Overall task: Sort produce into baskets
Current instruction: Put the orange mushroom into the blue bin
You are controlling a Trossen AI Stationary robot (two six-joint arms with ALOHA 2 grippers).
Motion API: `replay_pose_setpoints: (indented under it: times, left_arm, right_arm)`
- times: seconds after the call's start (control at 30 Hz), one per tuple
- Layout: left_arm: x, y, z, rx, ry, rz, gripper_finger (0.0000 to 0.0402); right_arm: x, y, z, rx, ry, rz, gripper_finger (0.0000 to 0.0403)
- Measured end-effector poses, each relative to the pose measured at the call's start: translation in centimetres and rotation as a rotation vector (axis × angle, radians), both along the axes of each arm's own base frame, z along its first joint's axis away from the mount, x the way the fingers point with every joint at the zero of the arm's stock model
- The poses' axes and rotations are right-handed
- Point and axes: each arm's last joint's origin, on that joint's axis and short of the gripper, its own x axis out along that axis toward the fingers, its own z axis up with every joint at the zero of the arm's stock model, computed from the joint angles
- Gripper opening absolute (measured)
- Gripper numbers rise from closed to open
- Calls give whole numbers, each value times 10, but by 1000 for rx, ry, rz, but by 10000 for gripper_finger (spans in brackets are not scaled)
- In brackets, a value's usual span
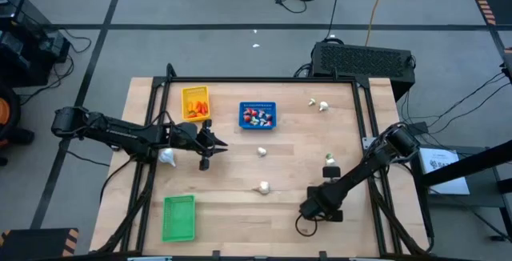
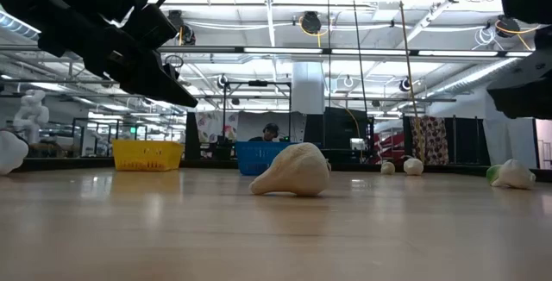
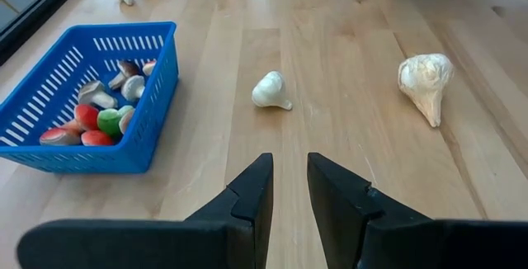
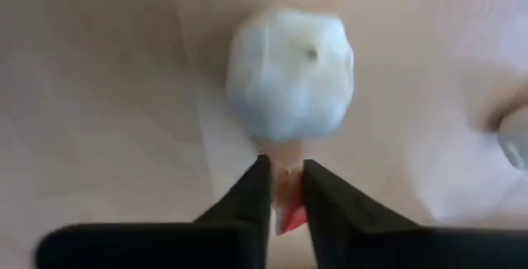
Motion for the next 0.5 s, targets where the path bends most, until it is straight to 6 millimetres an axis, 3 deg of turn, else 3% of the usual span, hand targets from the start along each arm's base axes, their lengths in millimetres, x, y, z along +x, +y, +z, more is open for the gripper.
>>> replay_pose_setpoints:
  times: [0.17, 0.5]
  left_arm:
    - [0, 0, 0, 2, 0, -1, 86]
    - [0, 0, 0, 4, -2, -2, 86]
  right_arm:
    - [0, -7, 6, -10, 68, -12, 6]
    - [35, -14, 45, 42, -15, -24, 1]
